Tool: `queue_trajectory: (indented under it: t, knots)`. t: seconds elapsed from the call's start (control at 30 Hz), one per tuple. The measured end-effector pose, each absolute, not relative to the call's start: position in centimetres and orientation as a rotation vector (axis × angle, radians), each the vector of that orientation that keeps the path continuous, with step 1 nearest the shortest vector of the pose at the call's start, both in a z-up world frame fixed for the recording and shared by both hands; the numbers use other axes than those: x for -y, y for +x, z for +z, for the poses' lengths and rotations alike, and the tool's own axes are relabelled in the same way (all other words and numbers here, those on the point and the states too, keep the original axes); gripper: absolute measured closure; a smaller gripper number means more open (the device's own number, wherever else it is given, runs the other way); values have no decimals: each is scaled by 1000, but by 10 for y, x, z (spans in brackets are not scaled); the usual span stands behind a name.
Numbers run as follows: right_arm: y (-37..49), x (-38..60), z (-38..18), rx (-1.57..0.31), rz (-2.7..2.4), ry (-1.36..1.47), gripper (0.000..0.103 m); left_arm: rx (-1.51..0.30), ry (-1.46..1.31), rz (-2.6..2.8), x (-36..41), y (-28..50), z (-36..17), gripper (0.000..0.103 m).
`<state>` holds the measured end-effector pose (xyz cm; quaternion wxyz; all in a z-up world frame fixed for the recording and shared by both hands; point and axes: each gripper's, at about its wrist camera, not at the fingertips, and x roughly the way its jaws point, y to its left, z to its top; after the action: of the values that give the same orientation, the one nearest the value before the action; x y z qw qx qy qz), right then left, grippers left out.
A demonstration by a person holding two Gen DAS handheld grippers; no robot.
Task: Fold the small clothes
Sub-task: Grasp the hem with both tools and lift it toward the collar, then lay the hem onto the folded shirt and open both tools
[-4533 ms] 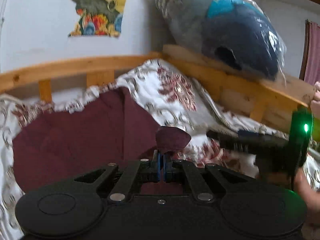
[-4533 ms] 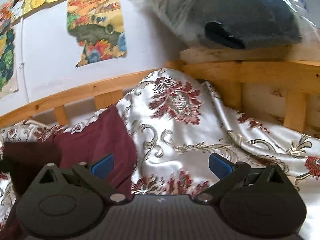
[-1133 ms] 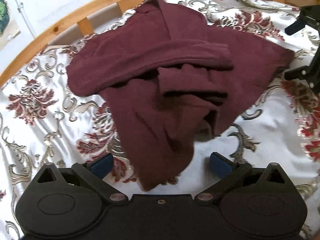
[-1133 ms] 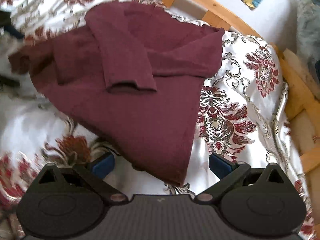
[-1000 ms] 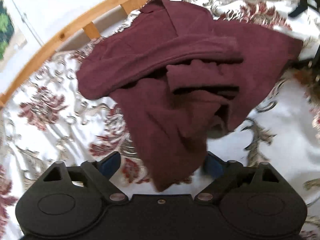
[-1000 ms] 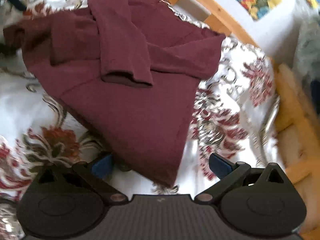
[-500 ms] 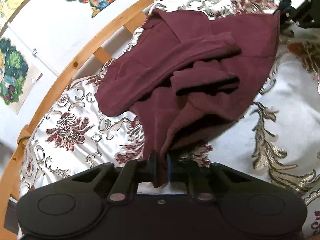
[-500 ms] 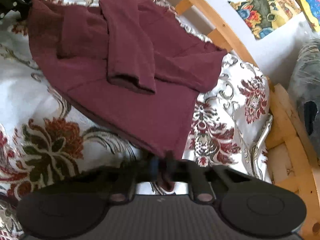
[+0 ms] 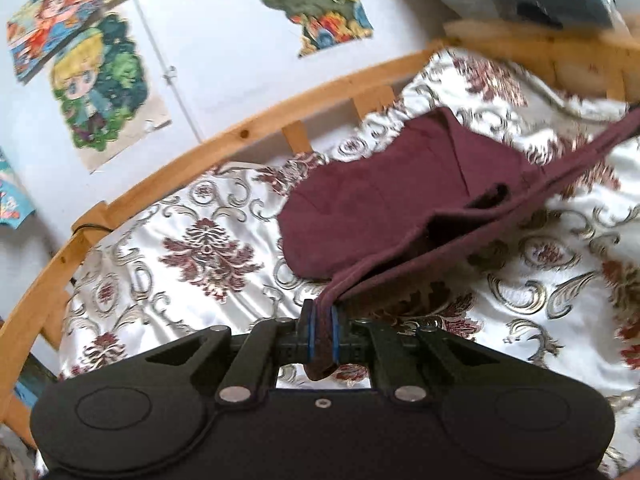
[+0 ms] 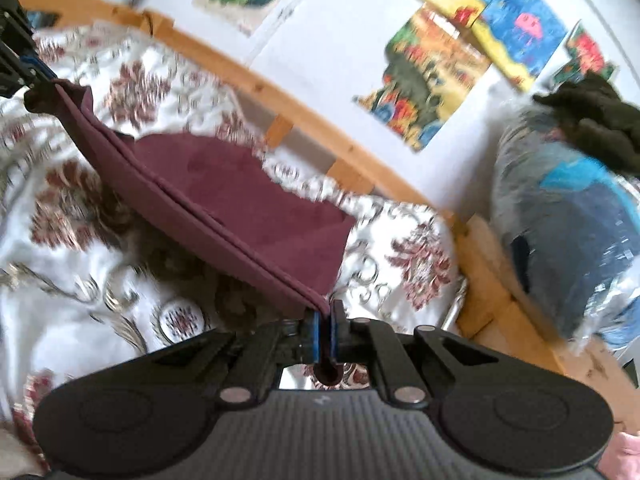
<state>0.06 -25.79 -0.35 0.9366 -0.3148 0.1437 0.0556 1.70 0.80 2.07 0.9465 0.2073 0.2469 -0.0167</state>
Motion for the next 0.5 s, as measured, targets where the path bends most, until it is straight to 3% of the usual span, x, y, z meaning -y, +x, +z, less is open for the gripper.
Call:
queue_trajectory:
  t: [0.3, 0.5]
  knots:
    - [-90, 253, 44, -190, 126, -598, 97, -459, 317, -92, -38, -51, 73, 96]
    - [-62, 249, 57, -132, 95, -614, 97, -451, 347, -83, -27, -25, 95, 95]
